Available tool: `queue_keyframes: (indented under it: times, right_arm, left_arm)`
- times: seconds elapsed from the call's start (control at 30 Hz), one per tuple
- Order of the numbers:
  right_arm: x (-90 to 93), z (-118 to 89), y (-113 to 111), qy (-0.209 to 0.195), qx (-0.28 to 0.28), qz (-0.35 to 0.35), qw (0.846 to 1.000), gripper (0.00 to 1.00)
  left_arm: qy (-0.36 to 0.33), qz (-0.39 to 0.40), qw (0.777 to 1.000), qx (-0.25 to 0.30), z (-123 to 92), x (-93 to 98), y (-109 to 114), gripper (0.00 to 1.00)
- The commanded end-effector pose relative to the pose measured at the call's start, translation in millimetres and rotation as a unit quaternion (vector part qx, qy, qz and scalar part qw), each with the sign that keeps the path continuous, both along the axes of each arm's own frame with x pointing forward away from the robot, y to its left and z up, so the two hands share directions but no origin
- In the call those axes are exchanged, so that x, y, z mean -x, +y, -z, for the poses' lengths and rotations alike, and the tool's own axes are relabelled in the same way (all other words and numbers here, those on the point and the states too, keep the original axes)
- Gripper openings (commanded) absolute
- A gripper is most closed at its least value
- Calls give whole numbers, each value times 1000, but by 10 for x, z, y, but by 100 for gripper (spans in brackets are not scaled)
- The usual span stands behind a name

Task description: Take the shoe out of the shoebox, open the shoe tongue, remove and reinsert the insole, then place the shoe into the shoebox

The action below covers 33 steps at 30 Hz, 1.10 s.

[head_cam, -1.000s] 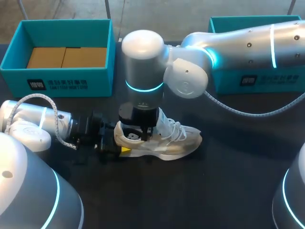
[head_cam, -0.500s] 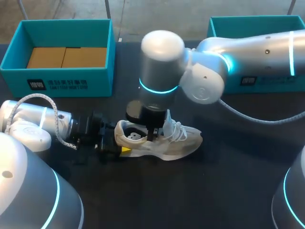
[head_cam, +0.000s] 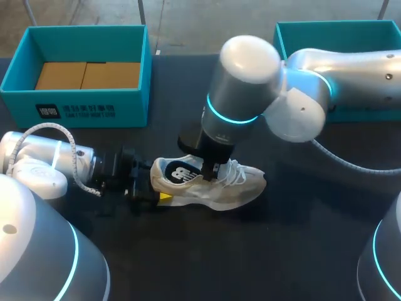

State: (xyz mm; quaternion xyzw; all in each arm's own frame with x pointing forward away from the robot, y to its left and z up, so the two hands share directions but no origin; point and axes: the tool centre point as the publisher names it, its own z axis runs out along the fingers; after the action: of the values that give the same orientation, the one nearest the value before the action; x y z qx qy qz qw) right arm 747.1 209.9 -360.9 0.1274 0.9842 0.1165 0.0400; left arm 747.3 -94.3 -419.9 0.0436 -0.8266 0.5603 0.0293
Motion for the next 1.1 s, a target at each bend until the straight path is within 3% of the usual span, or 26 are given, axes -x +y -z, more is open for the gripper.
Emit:
queue_keyframes:
  times: [0.03, 0.3, 0.7, 1.1]
  right_arm:
    - [-11, -115, -51, -11, -20, -7, 1000, 0]
    - [-87, -281, 158, -15, -46, -43, 998, 0]
    - [-88, -268, 533, 14, -67, -95, 993, 0]
    - [-153, -438, 693, 13, -63, -132, 989, 0]
  left_arm:
    - [0, 0, 1000, -1, -1, -5, 8, 0]
    - [0, 0, 1000, -1, -1, -5, 8, 0]
    - [0, 0, 1000, -1, -1, -5, 8, 0]
    - [0, 0, 1000, -1, -1, -5, 8, 0]
